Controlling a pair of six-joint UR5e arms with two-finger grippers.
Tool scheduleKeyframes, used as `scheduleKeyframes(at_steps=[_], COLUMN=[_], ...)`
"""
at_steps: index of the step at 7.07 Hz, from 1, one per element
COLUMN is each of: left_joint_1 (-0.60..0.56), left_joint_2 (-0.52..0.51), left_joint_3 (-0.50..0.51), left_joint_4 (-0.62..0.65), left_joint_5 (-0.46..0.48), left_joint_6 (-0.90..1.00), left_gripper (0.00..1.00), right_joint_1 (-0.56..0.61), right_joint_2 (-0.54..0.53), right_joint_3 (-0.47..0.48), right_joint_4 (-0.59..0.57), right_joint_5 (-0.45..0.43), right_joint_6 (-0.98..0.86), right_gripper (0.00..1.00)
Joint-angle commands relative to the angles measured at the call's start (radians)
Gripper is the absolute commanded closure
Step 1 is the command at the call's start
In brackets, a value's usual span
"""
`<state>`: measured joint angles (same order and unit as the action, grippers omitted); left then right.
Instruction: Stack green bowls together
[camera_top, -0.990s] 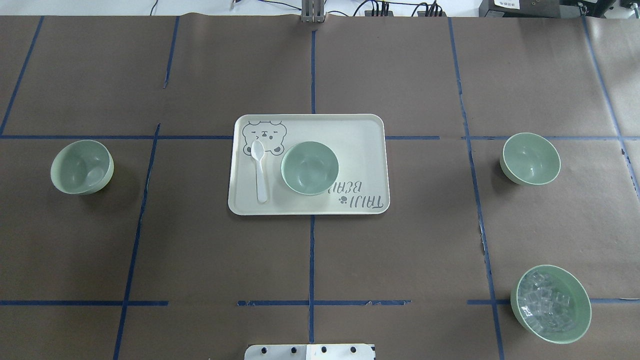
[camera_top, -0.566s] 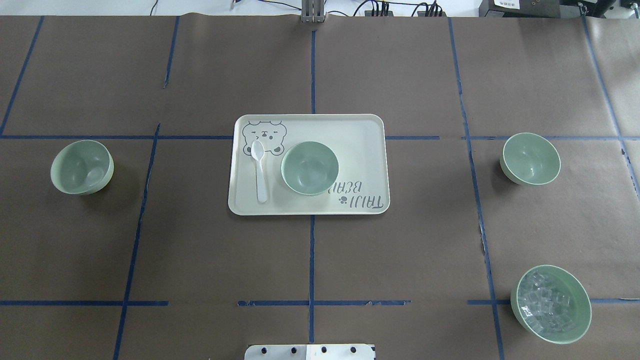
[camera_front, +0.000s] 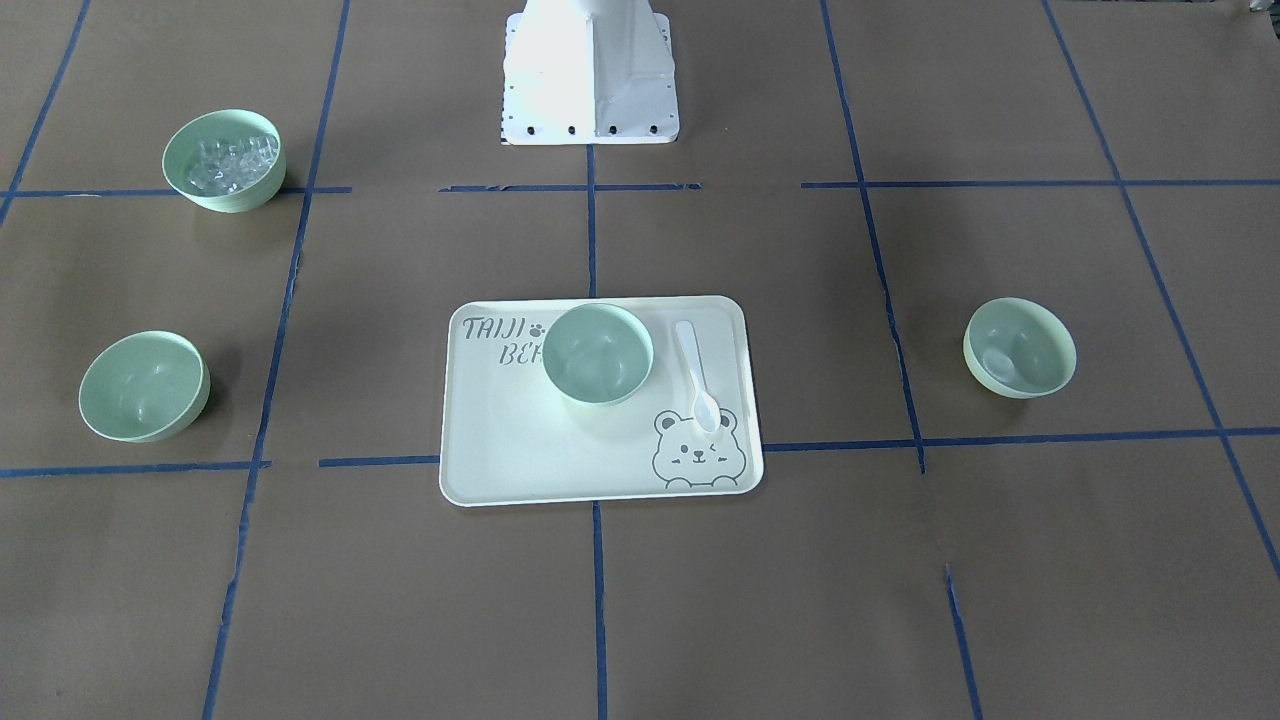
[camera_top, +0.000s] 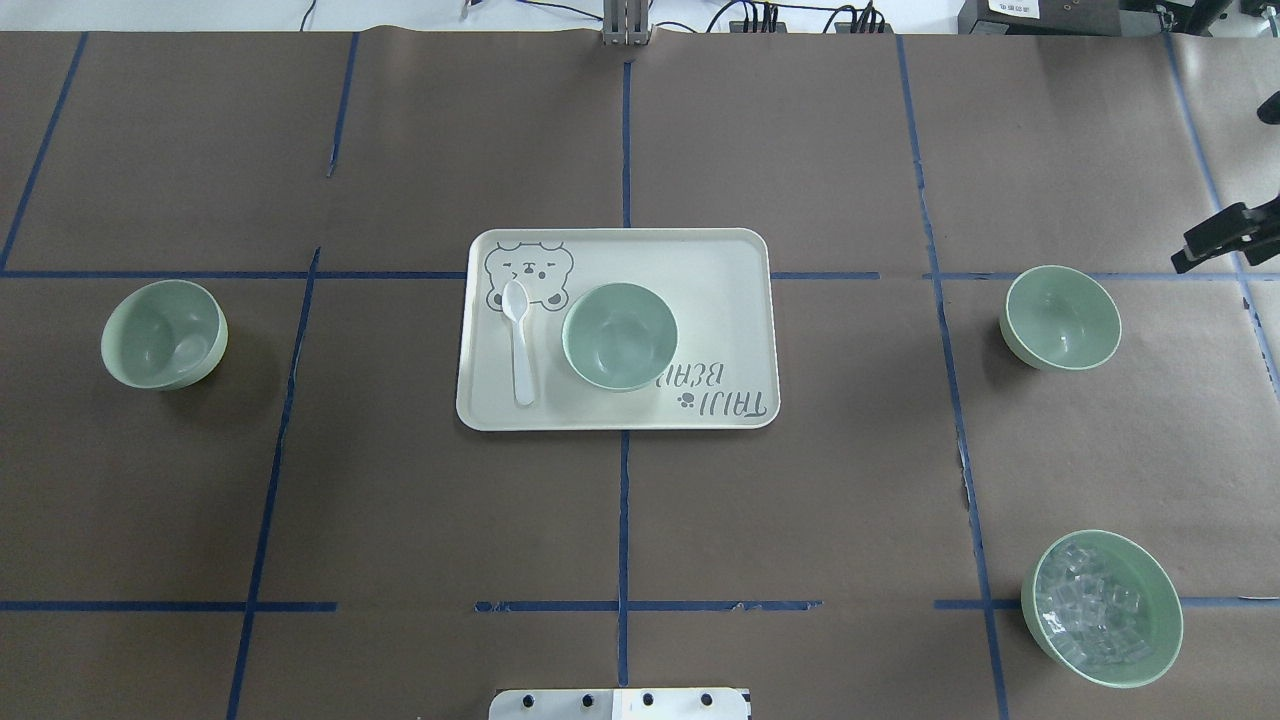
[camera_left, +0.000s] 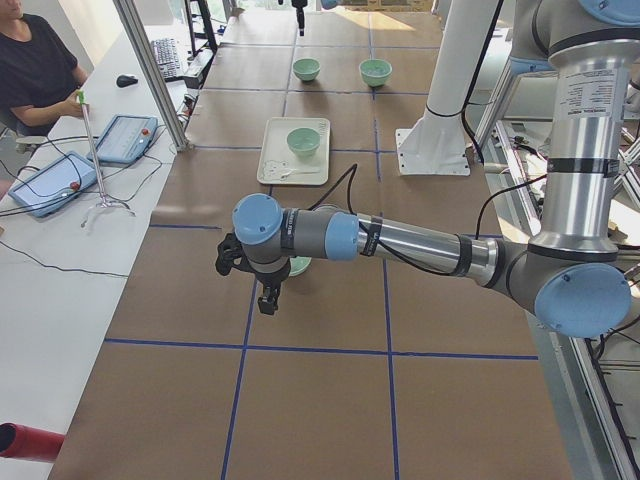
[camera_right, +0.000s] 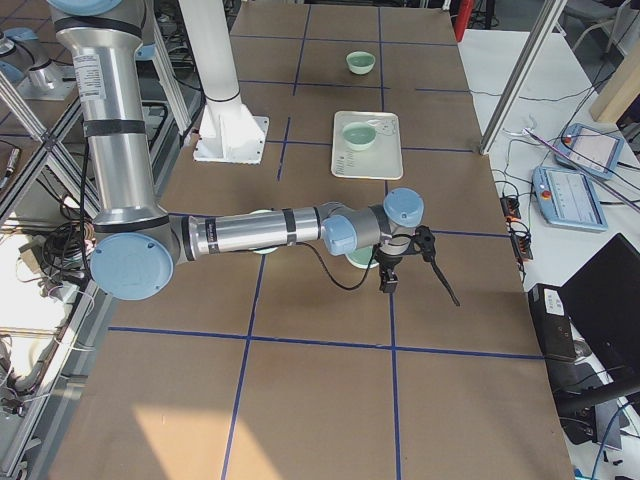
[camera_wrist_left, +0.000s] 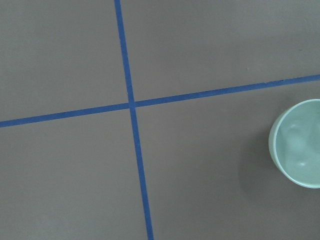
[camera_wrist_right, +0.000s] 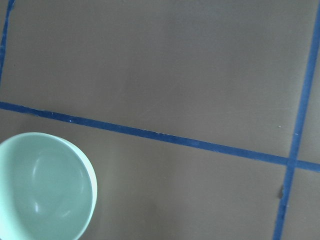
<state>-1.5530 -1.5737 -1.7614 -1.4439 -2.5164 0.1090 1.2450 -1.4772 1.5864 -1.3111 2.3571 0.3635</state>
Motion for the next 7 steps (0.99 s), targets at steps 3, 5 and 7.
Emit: scheduleKeyframes(at_steps=[3,5,7], left_joint_1=[0.004,0.004,0.002], left_joint_2=[0.009,0.009,0.009], left_joint_3=[0.008,0.007,0.005], left_joint_4=[-0.055,-0.055,-0.055], left_joint_5=[-0.033,-0.033,-0.033], left_joint_6=[-0.005,-0.005,-0.006], left_gripper=[0.00,0.00,0.00], right_joint_1=[-0.163,-0.191,-0.202], right_joint_2=[-0.035,-0.028,-0.025], right_joint_3=[-0.034,-0.061,-0.065], right_joint_4=[0.231,0.231,0.230], right_joint_5=[-0.116,-0.125,-0.124], right_joint_6=[0.285,0.287,0.295], right_gripper=[0.00,0.15,0.80])
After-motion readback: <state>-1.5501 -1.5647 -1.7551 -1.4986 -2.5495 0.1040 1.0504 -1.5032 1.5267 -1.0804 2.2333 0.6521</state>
